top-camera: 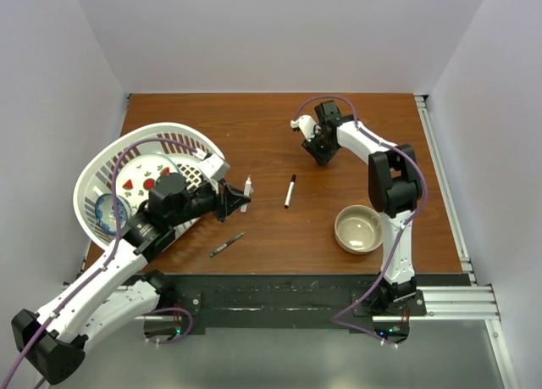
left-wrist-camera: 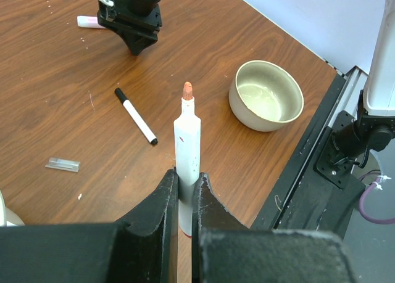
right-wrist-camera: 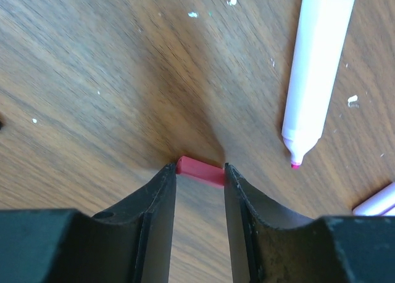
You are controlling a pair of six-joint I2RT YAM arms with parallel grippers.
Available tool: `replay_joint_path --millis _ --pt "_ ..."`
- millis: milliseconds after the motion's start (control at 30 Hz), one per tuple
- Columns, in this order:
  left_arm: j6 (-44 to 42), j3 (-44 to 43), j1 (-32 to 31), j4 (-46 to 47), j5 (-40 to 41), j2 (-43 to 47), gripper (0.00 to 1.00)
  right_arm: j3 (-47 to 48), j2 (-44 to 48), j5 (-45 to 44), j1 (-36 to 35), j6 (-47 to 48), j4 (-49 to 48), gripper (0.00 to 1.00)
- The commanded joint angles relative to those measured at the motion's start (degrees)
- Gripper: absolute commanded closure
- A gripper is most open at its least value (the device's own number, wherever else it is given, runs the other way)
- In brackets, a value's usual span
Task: Insert the pens into the pen caps
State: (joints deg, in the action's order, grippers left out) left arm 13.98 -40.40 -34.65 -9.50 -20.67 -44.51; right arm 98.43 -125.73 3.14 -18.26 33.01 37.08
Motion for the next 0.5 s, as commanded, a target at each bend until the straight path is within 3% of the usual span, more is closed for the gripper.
replay_joint_path --millis 0,200,367,467 --pt "-0.6 -0.6 0.5 1.8 -0.7 0.0 1.0 -0.7 0.6 2.0 1.0 -2.9 5.0 0.63" --pt "-0.5 -0.6 0.5 1.9 -1.0 0.4 1.0 -1.6 2.2 7.8 1.5 -4.4 7.1 0.58" --pt "-0.3 -0.2 0.5 1.9 -1.0 1.1 1.0 -1.2 1.8 7.8 1.7 -5.7 10.0 0.55" --pt "-0.2 -0.2 0.5 2.0 -1.0 1.4 1.0 -1.7 2.3 8.2 1.7 -6.6 11.3 0.47"
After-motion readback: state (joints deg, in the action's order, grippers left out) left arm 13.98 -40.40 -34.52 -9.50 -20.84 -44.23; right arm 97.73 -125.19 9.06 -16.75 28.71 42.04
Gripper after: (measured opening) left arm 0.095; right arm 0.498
